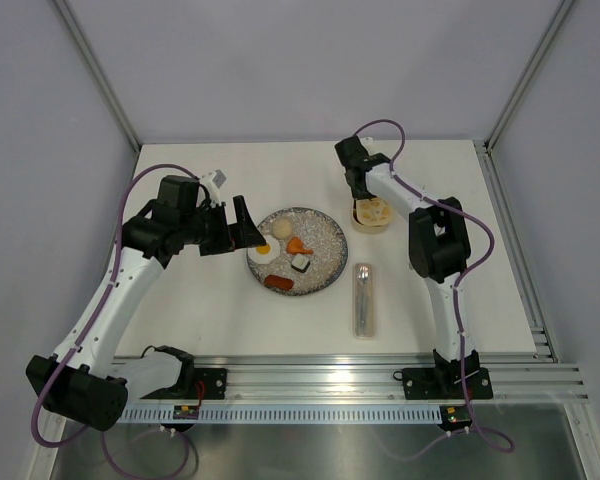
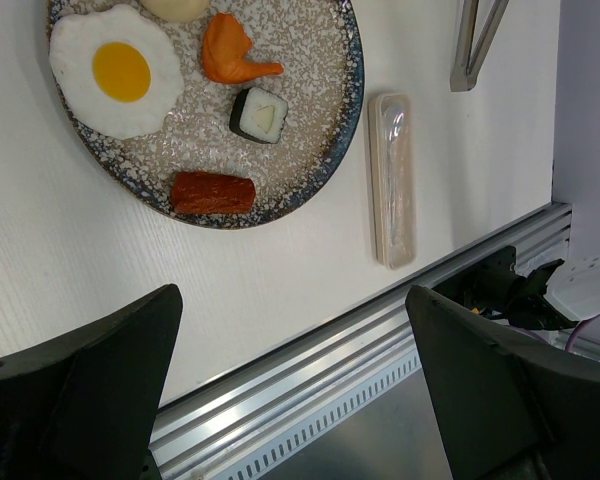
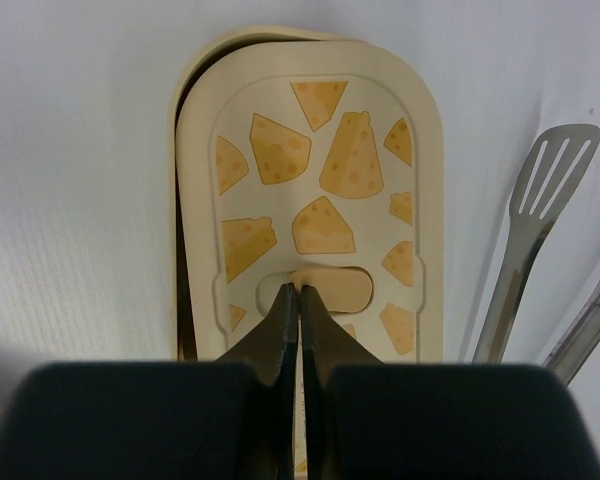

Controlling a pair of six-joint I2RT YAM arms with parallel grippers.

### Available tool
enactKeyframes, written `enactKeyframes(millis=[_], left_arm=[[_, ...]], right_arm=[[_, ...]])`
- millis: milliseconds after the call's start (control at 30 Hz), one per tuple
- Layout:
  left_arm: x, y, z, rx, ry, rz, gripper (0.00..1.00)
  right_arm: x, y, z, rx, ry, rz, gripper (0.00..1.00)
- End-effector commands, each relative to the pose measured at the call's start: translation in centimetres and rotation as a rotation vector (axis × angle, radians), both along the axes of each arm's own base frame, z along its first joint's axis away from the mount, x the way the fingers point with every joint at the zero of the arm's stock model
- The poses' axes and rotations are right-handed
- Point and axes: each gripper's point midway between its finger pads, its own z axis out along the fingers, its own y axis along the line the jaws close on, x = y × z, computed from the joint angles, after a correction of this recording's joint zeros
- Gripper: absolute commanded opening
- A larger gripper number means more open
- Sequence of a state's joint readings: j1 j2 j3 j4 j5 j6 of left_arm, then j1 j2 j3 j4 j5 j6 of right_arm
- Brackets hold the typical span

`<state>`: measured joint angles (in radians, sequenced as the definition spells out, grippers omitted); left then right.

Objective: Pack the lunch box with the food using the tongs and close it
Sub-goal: Close the box lid on the packing box.

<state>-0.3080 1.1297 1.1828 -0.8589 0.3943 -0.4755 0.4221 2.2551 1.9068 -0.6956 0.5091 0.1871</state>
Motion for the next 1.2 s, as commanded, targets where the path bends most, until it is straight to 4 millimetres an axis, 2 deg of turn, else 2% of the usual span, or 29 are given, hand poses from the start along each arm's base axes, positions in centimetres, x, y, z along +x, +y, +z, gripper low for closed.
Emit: enactKeyframes(millis=[0, 267, 600, 1000, 1167], left_arm=[[0.5, -0.2, 0.6, -0.018, -0.04, -0.006, 0.99], [0.4, -0.1, 0.5, -0.018, -0.04, -0.005, 0.99], [0.2, 0.1, 0.6, -0.011, -0.042, -0.004, 0.99], [0.2, 0.3, 0.7, -0.011, -0.047, 0.0, 0.99], [0.2, 0.4, 0.5, -0.008, -0.04, 0.001, 0.99]], right_arm=[[0.1, -0.2, 1.8, 0.001, -0.06, -0.029, 0.0], [0.4, -0.1, 5.0, 0.064, -0.151, -0.071, 0.0], [0.4, -0.6, 5.5, 0.066, -0.172, -0.136, 0.0], [0.5, -1.1, 7.8, 0.077, -0.238, -0.174, 0.0], [0.6, -1.0, 7.8, 0.079, -0.236, -0.171, 0.0]])
